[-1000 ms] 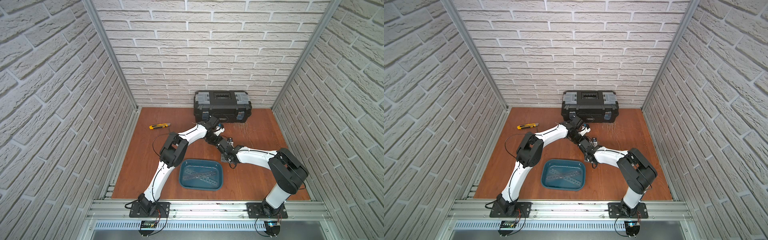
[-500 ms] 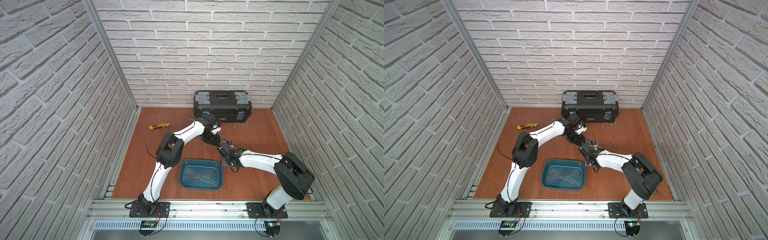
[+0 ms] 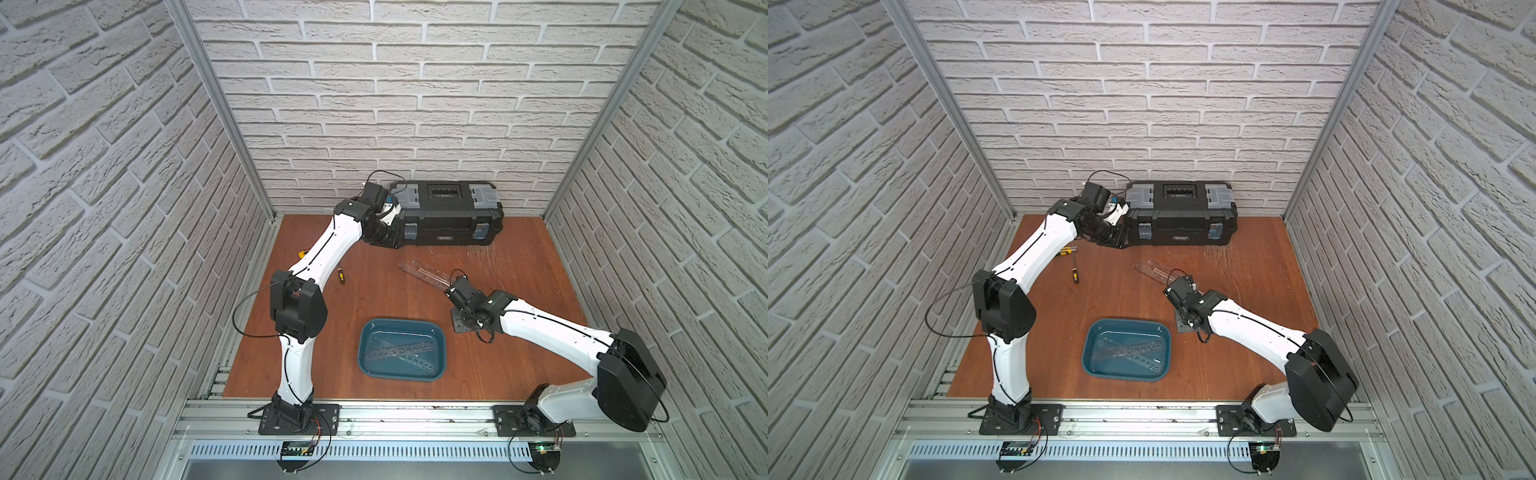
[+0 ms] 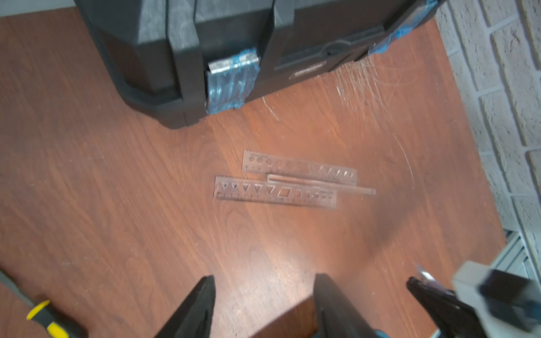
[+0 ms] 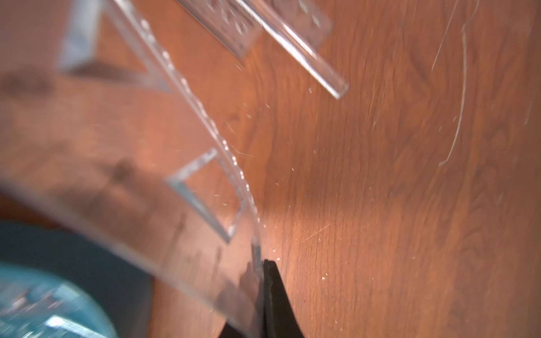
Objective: Put the scattered rulers into the storage box
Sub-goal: Pick up the ruler from the center of the board, then place the ruler in the storage box.
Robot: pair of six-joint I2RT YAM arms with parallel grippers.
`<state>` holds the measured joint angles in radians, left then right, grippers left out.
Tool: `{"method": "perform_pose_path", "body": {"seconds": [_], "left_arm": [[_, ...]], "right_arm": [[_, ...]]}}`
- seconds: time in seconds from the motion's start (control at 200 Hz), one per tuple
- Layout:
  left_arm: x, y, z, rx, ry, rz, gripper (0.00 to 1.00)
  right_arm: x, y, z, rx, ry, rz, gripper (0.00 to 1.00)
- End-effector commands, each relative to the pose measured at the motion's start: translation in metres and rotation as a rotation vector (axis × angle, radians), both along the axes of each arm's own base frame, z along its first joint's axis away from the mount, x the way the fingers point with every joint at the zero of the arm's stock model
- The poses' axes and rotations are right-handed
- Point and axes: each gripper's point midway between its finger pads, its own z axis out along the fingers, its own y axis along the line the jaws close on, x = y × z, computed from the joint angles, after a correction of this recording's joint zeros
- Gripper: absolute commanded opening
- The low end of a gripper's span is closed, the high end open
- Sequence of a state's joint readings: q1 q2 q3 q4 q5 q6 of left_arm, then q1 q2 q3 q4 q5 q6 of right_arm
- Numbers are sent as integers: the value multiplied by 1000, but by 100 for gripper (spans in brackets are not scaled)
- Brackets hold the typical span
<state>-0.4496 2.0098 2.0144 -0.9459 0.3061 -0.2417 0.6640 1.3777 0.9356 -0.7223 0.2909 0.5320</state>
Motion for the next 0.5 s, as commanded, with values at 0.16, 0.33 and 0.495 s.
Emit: {"method": "perform_pose_path", "body": {"seconds": [0.16,0.33,0.495], "left_arm": [[-38,28,1,31,29,-14,58],[-55,54,7,11,25,39,58],[-74,74,14,-18,20,74,59]], "right_arm": [[-44,66,46,286,176,358,3],[-75,99,56,419,310,509,3],[-92,119,54,424,399,614,3]]}}
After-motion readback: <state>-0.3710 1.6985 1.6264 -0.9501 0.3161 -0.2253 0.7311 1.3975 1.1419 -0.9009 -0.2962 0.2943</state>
